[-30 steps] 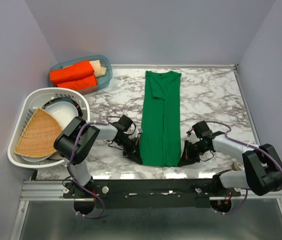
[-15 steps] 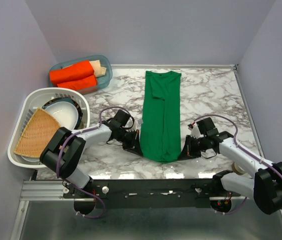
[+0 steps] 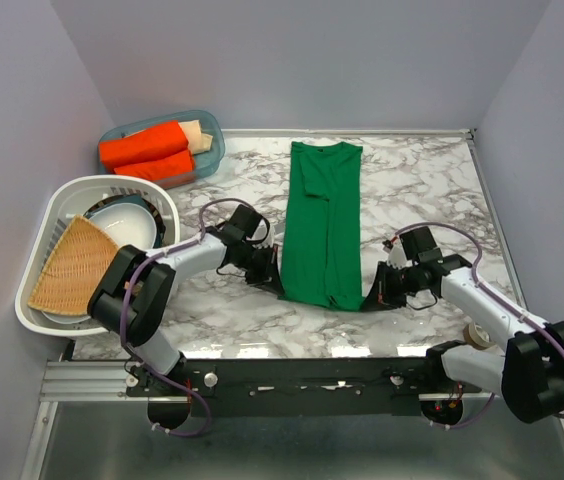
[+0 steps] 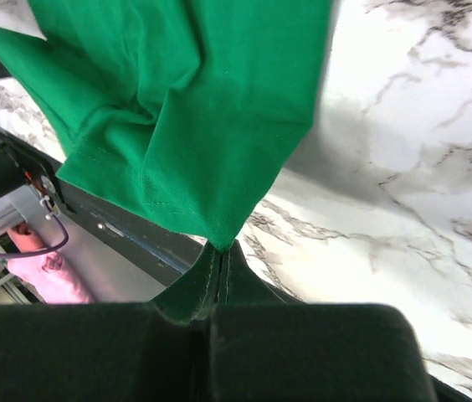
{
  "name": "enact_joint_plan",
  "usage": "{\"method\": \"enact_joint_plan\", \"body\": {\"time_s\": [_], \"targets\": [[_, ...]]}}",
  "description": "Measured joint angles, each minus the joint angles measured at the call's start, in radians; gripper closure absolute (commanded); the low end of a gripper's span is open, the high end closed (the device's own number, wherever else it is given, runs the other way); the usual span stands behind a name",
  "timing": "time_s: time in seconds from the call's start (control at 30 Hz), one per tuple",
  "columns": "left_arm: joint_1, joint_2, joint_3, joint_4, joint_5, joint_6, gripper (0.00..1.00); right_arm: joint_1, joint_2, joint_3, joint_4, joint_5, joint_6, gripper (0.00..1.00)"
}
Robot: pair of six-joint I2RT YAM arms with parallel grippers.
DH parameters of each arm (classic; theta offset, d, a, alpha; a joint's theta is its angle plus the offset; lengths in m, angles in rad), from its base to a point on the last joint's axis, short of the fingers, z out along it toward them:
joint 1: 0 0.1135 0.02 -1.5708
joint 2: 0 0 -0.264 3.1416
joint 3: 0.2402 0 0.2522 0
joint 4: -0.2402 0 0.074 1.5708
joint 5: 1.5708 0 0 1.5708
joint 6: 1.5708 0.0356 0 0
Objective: Roll the t-shirts
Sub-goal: Roll the T-shirt to the center of the board.
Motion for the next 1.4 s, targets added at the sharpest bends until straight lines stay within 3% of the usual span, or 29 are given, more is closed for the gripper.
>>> {"method": "enact_joint_plan", "body": {"time_s": [0.27,1.1,1.13,1.2,1.27,1.33,1.4], "targets": [[0.005,0.097,0.13,-0.039,-0.044,0.021,1.0,-0.053,0.074,0.02,0.035,0.0,-0.004,1.0],[0.028,0.211,0.297,-0.141,-0.187,0.093,0.98,-0.076,0.312,0.143,0.192,-0.015,-0.013,0.99],[0.031,0.212,0.301,-0.142,-0.191,0.096,0.96,-0.076,0.315,0.146,0.192,-0.015,-0.015,0.95],[0.032,0.212,0.304,-0.143,-0.195,0.099,0.82,-0.076,0.32,0.151,0.196,-0.015,-0.019,0.89],[0.034,0.212,0.304,-0.146,-0.202,0.105,0.67,-0.076,0.322,0.151,0.199,-0.014,-0.022,0.74],[0.034,0.212,0.306,-0.151,-0.211,0.108,0.62,-0.076,0.322,0.152,0.199,-0.013,-0.029,0.57],[0.034,0.212,0.314,-0.166,-0.228,0.117,0.6,-0.078,0.321,0.157,0.195,-0.008,-0.039,0.5]]}}
